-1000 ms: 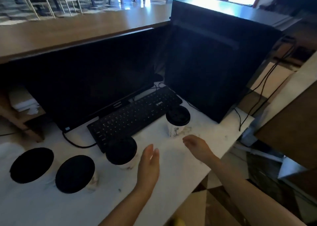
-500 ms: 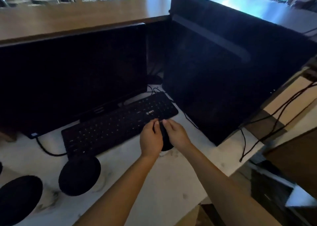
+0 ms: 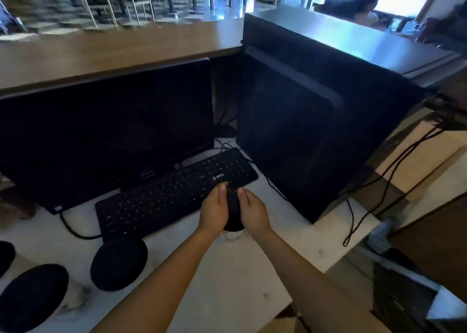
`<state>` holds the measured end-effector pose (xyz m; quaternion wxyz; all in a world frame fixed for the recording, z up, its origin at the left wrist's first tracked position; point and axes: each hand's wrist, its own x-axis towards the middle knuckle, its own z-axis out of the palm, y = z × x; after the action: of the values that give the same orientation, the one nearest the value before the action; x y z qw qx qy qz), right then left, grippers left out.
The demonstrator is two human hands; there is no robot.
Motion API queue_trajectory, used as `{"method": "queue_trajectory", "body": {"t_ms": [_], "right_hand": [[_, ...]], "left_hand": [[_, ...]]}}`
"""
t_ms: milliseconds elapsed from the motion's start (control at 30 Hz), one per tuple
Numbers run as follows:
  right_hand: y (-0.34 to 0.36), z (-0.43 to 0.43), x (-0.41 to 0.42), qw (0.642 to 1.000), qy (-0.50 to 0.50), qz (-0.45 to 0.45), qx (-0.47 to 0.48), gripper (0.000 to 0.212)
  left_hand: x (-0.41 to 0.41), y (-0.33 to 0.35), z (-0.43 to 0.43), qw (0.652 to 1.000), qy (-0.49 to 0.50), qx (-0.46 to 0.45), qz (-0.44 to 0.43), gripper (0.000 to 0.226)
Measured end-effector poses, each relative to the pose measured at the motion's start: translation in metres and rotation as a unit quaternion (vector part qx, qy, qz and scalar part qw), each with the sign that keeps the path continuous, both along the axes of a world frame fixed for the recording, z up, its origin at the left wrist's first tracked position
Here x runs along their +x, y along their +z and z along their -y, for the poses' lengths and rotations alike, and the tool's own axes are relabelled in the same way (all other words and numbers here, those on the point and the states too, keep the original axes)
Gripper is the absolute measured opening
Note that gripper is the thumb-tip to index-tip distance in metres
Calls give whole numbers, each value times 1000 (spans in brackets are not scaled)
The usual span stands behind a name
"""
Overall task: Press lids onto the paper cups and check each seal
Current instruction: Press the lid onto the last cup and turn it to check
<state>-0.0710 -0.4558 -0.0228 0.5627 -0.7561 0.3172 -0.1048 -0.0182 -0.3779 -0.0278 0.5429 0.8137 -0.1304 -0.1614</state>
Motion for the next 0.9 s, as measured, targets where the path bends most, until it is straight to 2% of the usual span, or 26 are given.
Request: {"method": "queue_trajectory", "body": {"t_ms": [67,267,433,533,600,767,900], "right_hand": [[3,-7,-7,1000,-18,-15,-12,39],[4,-26,-35,999,-8,-23,-25,38],[1,-58,-49,998,-56,3,-25,23],[5,-56,-46,998,-60,-11,-20,21],[13,-45,-38,998,-52,-29,-10,26],[7,-37,-17,999,35,-35,-2,41],[-6,-36,-14,1000,19,-14,-13,40]], "left_hand": [[3,4,-4,999,-37,3,-6,41],[21,6,-20,985,-138,94,34,50],[27,7,-28,949,-189,201,153,58],[29,18,-35,930,-153,219,252,46],[20,22,-42,950,-91,187,235,40],[-17,8,-46,990,-55,122,50,40],[-15,1,-43,992,-34,106,61,36]]}}
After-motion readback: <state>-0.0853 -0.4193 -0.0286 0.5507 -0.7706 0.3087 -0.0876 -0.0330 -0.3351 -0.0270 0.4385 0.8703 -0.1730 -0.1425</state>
